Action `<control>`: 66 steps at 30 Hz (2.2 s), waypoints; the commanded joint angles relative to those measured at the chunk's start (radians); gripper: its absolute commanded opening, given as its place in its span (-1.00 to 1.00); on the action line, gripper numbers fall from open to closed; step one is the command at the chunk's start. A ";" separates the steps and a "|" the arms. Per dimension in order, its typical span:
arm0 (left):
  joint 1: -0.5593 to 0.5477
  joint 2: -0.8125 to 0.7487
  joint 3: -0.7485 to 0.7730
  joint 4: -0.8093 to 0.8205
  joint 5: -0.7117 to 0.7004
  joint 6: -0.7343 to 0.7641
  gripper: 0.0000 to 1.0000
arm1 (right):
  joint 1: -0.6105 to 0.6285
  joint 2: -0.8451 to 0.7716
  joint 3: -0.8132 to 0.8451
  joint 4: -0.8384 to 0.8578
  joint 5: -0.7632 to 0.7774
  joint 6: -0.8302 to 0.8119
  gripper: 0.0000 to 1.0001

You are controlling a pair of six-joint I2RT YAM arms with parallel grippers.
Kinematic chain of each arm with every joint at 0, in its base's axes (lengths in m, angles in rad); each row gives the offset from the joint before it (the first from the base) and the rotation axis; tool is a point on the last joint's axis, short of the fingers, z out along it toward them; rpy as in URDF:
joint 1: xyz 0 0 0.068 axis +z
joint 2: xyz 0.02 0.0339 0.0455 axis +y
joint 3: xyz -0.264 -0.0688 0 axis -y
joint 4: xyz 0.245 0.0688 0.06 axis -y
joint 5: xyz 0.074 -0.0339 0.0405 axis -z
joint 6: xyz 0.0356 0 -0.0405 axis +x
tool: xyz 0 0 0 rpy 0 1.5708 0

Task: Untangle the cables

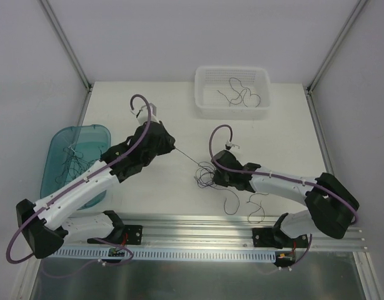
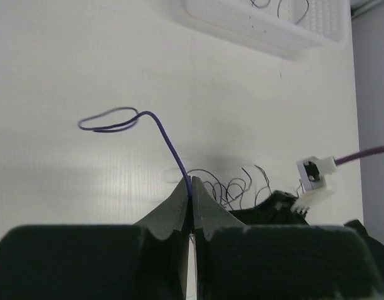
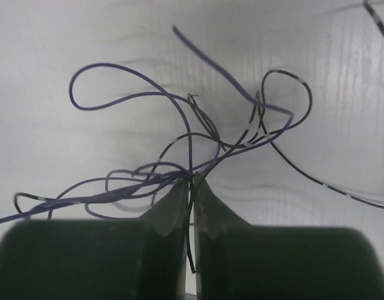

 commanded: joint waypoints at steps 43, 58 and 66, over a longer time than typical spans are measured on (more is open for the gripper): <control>0.021 -0.008 -0.261 0.155 0.639 0.197 0.79 | -0.078 -0.452 0.039 -0.199 -0.438 -0.587 -0.99; -0.028 0.185 -0.215 0.390 0.880 0.371 0.01 | -0.069 -0.529 0.032 -0.144 -0.530 -0.655 -0.99; -0.034 0.132 -0.246 0.396 0.787 0.351 -1.00 | -0.070 -0.548 -0.010 -0.193 -0.394 -0.656 -0.99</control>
